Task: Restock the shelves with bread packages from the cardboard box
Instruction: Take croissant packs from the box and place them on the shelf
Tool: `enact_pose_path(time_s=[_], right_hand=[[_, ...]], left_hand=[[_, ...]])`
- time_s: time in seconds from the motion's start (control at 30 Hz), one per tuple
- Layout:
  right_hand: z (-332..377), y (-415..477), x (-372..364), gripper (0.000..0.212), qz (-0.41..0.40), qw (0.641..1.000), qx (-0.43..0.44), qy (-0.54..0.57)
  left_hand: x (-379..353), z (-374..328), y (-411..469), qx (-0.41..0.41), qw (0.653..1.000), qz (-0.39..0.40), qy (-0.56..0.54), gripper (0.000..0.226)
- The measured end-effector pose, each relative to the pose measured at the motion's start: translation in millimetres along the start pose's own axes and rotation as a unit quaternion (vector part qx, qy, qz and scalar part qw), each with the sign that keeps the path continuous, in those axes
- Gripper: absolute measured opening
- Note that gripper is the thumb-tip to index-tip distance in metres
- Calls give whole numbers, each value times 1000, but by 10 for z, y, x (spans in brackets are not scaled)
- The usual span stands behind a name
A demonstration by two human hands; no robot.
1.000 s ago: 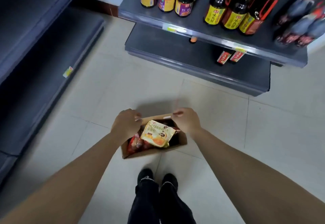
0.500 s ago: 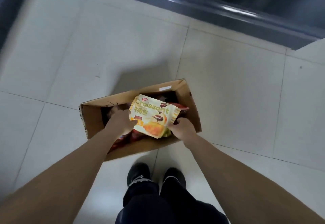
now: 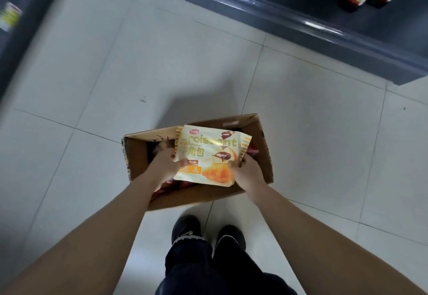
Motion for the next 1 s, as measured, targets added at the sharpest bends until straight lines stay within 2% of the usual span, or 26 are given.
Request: enact_pose_path(time_s=[0.23, 0.47, 0.63, 0.87, 1.0], right_hand=[[949, -1077, 450, 30, -41, 994, 102, -3], [1880, -2158, 874, 23, -72, 976, 203, -31], [2490, -2805, 1027, 12, -45, 963, 262, -37], [3296, -3660, 906, 30, -2, 931, 358, -70], [3729, -4160, 660, 27, 28, 908, 411, -79]], left_hand=[[700, -485, -1295, -33, 995, -68, -71, 30], [1353, -873, -2511, -53, 979, -136, -139, 29], [1851, -1034, -3296, -63, 961, -190, -192, 31], [2554, -991, -4349, -90, 927, -271, -241, 19], [3010, -844, -4898, -108, 905, -324, -254, 14]])
Point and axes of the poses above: each hand's wrist, its own y-axis towards the middle knuckle, its own x-axis out of the back of the hand, z = x × y, the point moved 4 cm from there along y, towards the middle knuckle, and after that the axes turned 1 degree about x, right-handed, at the moved point
